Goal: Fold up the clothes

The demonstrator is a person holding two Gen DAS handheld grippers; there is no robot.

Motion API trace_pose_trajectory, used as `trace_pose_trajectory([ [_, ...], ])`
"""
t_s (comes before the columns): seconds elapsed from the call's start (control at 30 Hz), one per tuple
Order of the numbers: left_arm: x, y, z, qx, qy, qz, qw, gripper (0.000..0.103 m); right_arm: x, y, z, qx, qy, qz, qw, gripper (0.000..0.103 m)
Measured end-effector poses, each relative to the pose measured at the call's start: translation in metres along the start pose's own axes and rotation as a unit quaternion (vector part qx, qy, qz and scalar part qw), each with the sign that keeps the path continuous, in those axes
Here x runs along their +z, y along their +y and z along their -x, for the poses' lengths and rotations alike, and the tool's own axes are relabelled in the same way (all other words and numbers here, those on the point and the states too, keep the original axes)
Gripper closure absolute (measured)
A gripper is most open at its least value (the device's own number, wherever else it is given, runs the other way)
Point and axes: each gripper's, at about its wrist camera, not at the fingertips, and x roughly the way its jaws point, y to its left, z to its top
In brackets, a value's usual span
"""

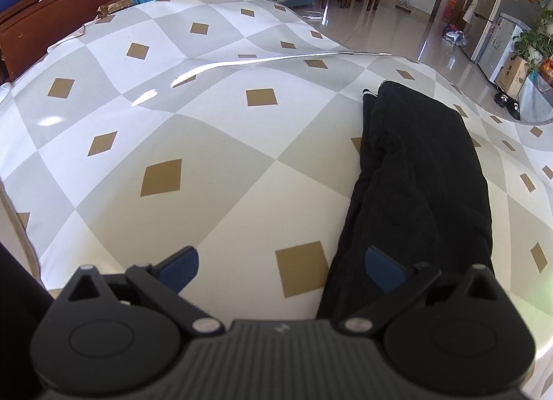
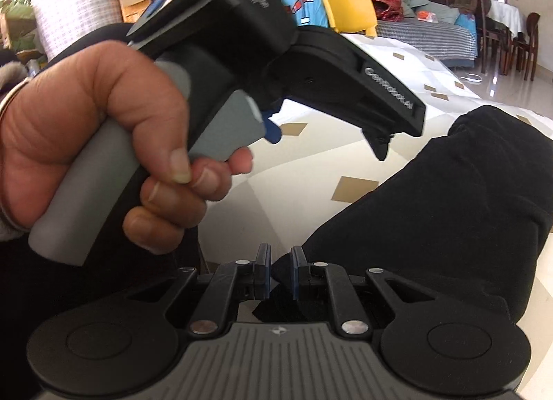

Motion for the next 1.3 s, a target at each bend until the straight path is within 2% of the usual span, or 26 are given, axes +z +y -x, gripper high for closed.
trace_pose_trajectory([
  [0.23,-0.002,-0.006,-0.003,-0.001,0.005,-0.006,1.0000,0.000,-0.007,-0.012,0.018,-0.038,0.005,-0.007,0.999,0.076],
  [0.47,-0.003,-0.014,-0.007,-0.008,0.011,-0.013,0.9998,0.000,-0.016,-0.032,0.030,-0.079,0.016,-0.041,0.996,0.072],
  [0.57,-0.004,-0.018,-0.008,-0.013,0.014,-0.016,0.9997,0.000,-0.019,-0.034,0.032,-0.080,0.029,-0.040,0.996,0.071],
  [0.7,-0.004,-0.021,-0.010,-0.020,0.016,-0.016,0.9996,0.000,-0.026,-0.027,0.040,-0.062,0.022,-0.044,0.997,0.068],
  [0.97,-0.001,-0.014,-0.010,-0.022,0.018,0.001,0.9996,0.000,-0.029,-0.001,0.022,-0.047,0.027,0.013,0.998,0.065],
  [1.2,0.001,-0.001,-0.010,-0.013,0.016,0.020,0.9996,0.000,-0.032,0.015,-0.002,-0.051,0.033,0.076,0.995,0.065],
  [1.3,0.002,0.002,-0.011,-0.009,0.017,0.024,0.9995,0.000,-0.034,0.019,-0.009,-0.066,0.020,0.098,0.993,0.065],
])
